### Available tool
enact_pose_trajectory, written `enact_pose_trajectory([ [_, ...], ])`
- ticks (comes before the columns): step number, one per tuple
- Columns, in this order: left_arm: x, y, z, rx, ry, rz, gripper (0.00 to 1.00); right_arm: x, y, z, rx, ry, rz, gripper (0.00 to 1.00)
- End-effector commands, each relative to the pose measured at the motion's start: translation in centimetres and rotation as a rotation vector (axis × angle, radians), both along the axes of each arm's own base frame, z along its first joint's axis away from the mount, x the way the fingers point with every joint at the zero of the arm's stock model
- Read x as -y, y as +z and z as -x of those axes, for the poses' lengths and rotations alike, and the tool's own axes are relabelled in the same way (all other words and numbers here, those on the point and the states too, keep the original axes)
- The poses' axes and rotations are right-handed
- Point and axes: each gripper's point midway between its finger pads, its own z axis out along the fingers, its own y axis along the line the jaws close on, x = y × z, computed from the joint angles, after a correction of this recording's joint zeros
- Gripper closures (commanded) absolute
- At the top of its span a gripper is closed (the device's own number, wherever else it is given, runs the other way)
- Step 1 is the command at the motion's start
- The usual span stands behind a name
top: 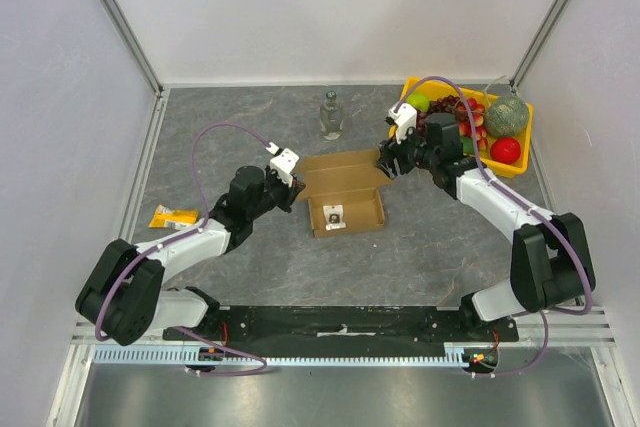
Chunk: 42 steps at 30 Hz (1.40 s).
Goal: Fold the paper box
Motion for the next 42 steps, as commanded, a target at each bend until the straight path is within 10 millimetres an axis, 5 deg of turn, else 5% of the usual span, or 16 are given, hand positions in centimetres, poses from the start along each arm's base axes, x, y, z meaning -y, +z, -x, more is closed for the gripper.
enact_pose_trajectory([
  [1,0.1,1.8,-1.0,0.043,0.01,0.022,0.98,-0.6,1.3,-1.1,0.04,0.068,-0.023,0.31],
  [14,0.4,1.6,-0.8,0.024,-0.003,0.039,0.98,-0.6,-1.1,0.9,-0.11,0.099,-0.03,0.48],
  [24,0.6,2.2,-1.2,0.021,0.015,0.063,0.98,-0.7,-1.5,1.4,-0.155,0.071,-0.047,0.77],
  [34,0.7,4.4,-2.0,-0.005,0.099,0.174,0.96,-1.5,1.0,1.7,-0.078,0.007,-0.104,0.88],
  [42,2.3,4.0,-1.1,-0.006,0.131,0.188,0.93,-4.0,2.3,2.8,-0.031,-0.09,-0.173,0.89],
])
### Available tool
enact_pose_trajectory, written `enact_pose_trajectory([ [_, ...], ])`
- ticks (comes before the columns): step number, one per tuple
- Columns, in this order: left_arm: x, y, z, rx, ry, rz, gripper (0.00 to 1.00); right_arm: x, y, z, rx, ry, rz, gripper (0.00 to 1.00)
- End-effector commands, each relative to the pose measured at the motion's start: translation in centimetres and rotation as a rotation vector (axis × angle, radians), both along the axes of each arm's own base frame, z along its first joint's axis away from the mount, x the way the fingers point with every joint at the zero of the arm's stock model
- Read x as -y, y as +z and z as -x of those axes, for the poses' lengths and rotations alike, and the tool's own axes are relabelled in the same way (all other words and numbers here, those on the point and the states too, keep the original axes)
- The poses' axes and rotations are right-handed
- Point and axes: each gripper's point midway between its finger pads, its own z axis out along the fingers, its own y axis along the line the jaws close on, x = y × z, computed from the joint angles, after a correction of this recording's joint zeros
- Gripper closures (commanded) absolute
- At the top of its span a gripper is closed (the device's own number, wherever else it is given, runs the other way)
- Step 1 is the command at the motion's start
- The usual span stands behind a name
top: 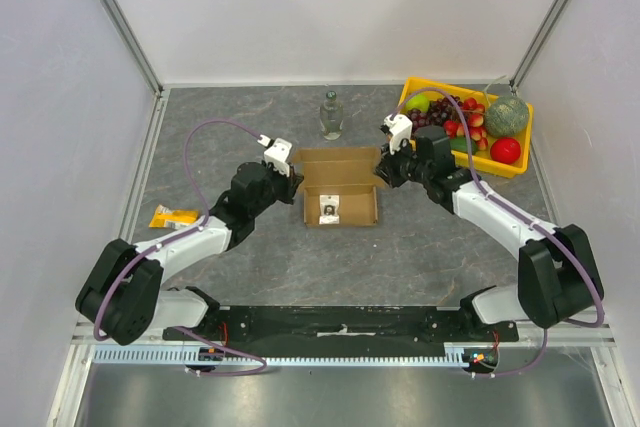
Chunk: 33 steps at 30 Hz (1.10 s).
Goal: Fold the paper box
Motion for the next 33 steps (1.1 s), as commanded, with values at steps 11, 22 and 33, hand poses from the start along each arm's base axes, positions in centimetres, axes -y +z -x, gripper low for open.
enact_pose_trajectory([
  [11,3.4,1.6,0.8,0.057,0.101,0.04,0.88,-2.5,1.4,0.4,0.109,-0.217,-0.11,0.88],
  [22,3.6,0.0,2.5,0.037,0.123,0.032,0.88,-2.5,0.6,1.1,0.133,-0.378,-0.133,0.89],
  [33,3.0,-1.4,3.9,0.02,0.157,0.052,0.88,-3.1,-0.2,2.8,0.177,-0.457,-0.121,0.89],
])
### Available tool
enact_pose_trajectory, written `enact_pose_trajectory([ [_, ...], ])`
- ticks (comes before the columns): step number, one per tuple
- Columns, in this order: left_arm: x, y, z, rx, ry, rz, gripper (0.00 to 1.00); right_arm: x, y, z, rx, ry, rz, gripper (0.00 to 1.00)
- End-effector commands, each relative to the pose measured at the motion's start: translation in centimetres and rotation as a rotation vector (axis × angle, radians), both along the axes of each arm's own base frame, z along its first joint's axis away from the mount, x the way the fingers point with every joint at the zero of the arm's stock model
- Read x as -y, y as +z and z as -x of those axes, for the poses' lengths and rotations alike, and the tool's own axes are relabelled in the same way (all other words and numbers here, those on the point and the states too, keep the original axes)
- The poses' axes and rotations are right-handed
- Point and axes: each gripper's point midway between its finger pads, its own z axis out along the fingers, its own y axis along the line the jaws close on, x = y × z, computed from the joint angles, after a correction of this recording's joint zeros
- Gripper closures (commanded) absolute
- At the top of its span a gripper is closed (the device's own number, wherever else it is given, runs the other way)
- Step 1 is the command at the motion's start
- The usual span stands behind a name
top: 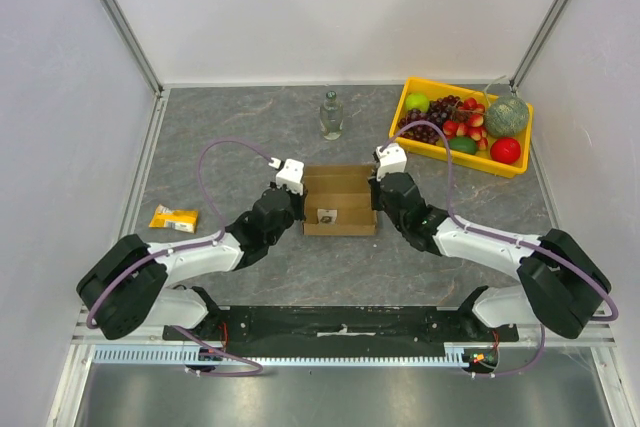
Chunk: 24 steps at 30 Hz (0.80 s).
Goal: Fold the paper box
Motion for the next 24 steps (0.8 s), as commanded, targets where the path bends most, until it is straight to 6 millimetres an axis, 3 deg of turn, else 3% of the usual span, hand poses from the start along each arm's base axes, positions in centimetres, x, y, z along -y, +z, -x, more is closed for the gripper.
enact_pose_trajectory([
  [1,2.0,0.9,1.5,-0.001,-0.053,0.112,0.88,-2.0,2.5,0.5,0.082,-0.005,-0.127,0.89],
  [24,1.4,-0.3,3.9,-0.016,-0.034,0.123,0.89,-2.7,1.3,2.5,0.11,-0.085,-0.133,0.87],
])
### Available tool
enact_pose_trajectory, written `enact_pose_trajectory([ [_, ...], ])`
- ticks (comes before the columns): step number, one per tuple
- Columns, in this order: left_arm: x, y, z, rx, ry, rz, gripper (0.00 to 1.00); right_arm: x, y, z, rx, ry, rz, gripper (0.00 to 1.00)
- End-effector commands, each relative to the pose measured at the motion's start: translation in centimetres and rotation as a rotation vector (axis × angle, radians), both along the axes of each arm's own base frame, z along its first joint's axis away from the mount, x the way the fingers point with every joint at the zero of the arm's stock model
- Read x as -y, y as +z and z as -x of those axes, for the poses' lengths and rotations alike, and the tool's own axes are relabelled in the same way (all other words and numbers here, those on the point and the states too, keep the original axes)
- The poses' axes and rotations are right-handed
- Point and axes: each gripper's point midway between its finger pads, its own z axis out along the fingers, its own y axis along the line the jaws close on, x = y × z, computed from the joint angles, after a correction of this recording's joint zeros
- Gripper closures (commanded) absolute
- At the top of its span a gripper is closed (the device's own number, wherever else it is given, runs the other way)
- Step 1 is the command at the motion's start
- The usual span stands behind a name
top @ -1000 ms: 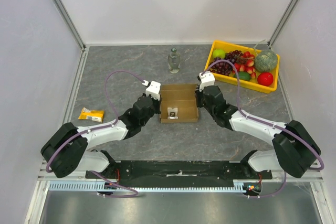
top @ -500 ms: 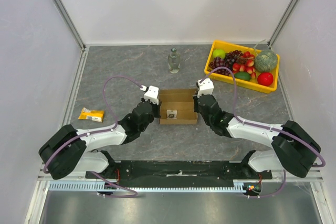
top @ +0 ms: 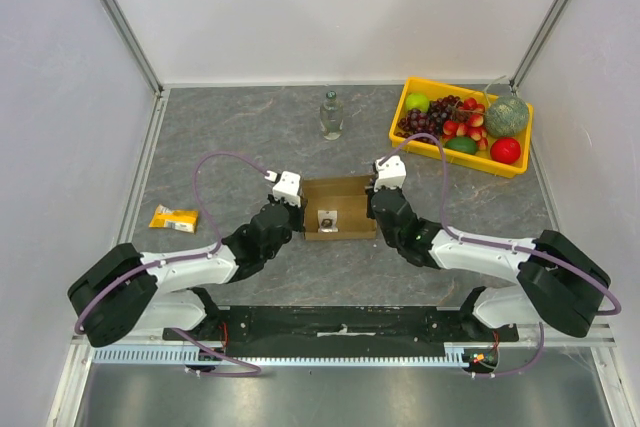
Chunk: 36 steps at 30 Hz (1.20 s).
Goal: Fold the paper box
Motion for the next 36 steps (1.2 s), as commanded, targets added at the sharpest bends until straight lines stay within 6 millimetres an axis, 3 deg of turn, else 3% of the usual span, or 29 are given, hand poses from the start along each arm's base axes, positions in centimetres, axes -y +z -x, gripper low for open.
enact_pose_trajectory([
  [1,1.4,0.0,1.5,-0.025,-0.045,0.075,0.89,-2.2,1.2,0.9,0.043,0.036,-0.104,0.87],
  [11,0.9,-0.9,2.5,-0.036,-0.034,0.097,0.9,-1.4,-0.2,3.0,0.07,0.035,-0.086,0.85],
  [18,0.7,-1.7,3.2,-0.049,-0.035,0.089,0.9,-1.1,-0.9,3.9,0.064,0.045,-0.079,0.76],
  [21,0.5,-2.0,3.4,-0.053,-0.031,0.088,0.9,-1.0,-0.8,4.3,0.064,0.056,-0.081,0.65],
  [28,0.1,-2.2,3.6,-0.05,-0.018,0.078,0.9,-0.6,1.2,6.0,0.081,0.15,-0.098,0.44],
  [36,0.1,-2.6,3.7,-0.051,-0.02,0.061,0.9,-1.9,4.0,10.3,0.063,0.445,-0.123,0.4],
])
